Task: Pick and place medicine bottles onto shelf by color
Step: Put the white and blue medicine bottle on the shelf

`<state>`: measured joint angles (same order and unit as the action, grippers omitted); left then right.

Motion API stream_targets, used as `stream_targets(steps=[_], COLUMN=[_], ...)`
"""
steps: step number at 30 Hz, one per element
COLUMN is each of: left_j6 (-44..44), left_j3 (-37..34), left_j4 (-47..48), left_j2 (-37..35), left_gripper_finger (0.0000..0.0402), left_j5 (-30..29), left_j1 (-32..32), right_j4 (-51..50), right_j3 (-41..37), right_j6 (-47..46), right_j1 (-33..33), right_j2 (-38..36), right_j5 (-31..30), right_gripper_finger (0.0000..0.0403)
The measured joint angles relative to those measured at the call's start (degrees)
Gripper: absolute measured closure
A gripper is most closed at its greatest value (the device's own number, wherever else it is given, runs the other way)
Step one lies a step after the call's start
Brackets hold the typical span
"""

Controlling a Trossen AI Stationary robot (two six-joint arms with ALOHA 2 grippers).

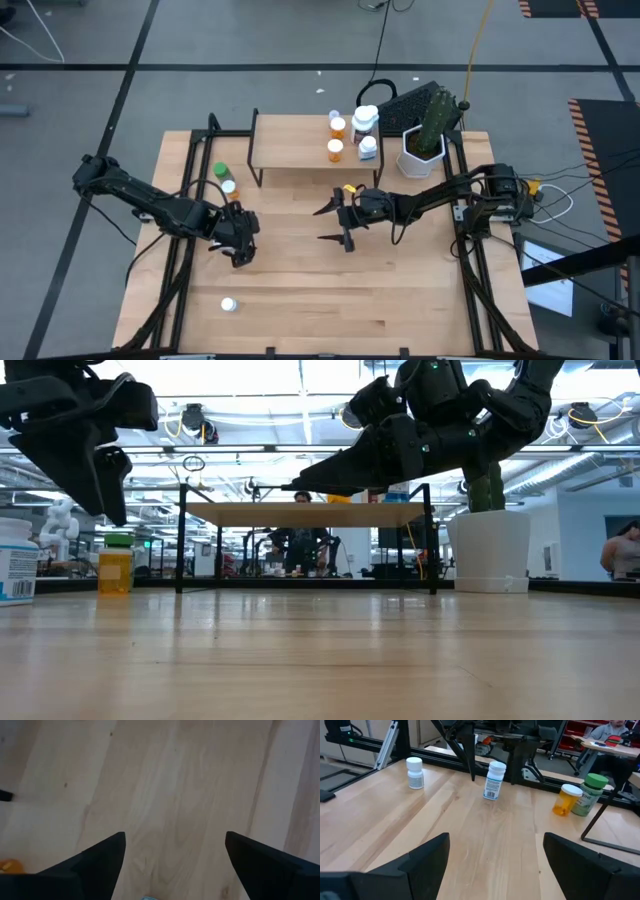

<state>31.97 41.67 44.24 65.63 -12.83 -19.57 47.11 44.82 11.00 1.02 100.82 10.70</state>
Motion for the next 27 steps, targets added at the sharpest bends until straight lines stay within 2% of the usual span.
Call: stream_targets(steps=[9, 18, 27], left_j6=[0.28, 2.34, -1.48], left_j3=[-0.02, -0.09, -0.09], left_j4=[0.38, 3.98, 4.02], left_j2=[0.0, 0.0, 0.0], left_gripper_finger=[0.0055, 0.0055, 0.0055], left_j5=[0.45, 6.26, 3.31], left_j1=[-0.04, -0.07, 0.74], right_j4=[-0.21, -0.2, 0.57], right_j3=[0.0, 0.0, 0.0], right_j6=[-2.94, -3.01, -4.54], right_j1=[-0.34, -3.23, -3.43], right_j2=[0.0, 0.0, 0.0], right_j5=[0.04, -0.12, -1.8], right_gripper_finger=[0.0089, 0.0089, 0.0089])
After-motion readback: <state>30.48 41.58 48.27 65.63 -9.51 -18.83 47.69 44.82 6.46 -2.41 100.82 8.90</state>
